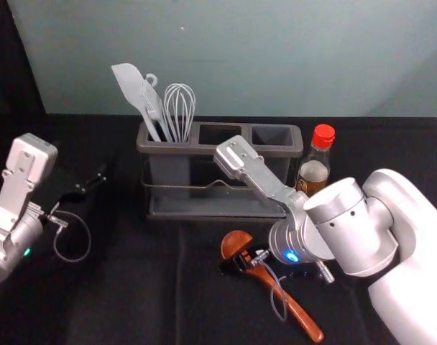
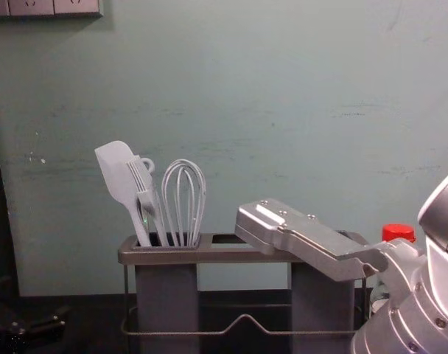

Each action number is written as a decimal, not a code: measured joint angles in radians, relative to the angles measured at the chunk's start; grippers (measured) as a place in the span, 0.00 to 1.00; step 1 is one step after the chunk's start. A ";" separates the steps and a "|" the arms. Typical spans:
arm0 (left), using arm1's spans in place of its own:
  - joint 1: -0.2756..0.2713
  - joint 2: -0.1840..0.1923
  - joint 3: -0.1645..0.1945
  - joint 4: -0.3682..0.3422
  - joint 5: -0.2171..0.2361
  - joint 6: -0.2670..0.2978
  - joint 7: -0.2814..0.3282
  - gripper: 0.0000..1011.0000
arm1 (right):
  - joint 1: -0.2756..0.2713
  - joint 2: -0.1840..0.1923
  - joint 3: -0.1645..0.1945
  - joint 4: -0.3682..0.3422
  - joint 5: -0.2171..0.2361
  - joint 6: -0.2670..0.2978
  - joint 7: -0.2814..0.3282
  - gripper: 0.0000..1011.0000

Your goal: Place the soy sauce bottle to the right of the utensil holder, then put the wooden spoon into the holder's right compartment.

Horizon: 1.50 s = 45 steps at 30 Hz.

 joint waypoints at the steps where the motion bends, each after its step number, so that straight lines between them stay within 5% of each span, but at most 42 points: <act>1: 0.000 0.000 0.000 0.000 0.000 0.000 0.000 0.99 | -0.001 -0.001 0.001 0.000 -0.001 0.000 0.000 0.92; 5: 0.000 0.000 0.000 0.000 0.000 0.000 0.000 0.99 | -0.008 -0.008 0.011 -0.001 -0.005 0.000 0.001 0.83; 14: 0.000 0.000 0.000 0.000 0.000 0.000 0.000 0.99 | -0.024 -0.015 0.031 -0.016 -0.017 -0.001 0.014 0.83; 22: 0.000 0.000 0.000 0.000 0.000 0.000 0.000 0.99 | -0.089 0.014 0.074 -0.141 -0.027 -0.019 0.015 0.83; 26: 0.000 0.000 0.000 0.000 0.000 0.000 0.000 0.99 | -0.153 0.036 0.115 -0.211 -0.025 -0.093 0.017 0.83; 28: 0.000 0.000 0.000 0.000 0.000 0.000 0.000 0.99 | -0.208 0.047 0.149 -0.249 -0.020 -0.179 0.017 0.83; 29: 0.000 0.000 0.000 0.000 0.000 0.000 0.000 0.99 | -0.208 0.047 0.149 -0.249 -0.020 -0.179 0.017 0.83; 35: 0.000 0.000 0.000 0.000 0.000 0.000 0.000 0.99 | -0.343 0.096 0.220 -0.289 0.010 -0.507 0.043 0.83; 39: 0.000 0.000 0.000 0.000 0.000 0.000 0.000 0.99 | -0.407 0.114 0.252 -0.297 0.022 -0.677 0.029 0.83; 45: 0.000 0.000 0.000 0.000 0.000 0.000 0.000 0.99 | -0.471 0.134 0.284 -0.316 0.030 -0.859 -0.009 0.83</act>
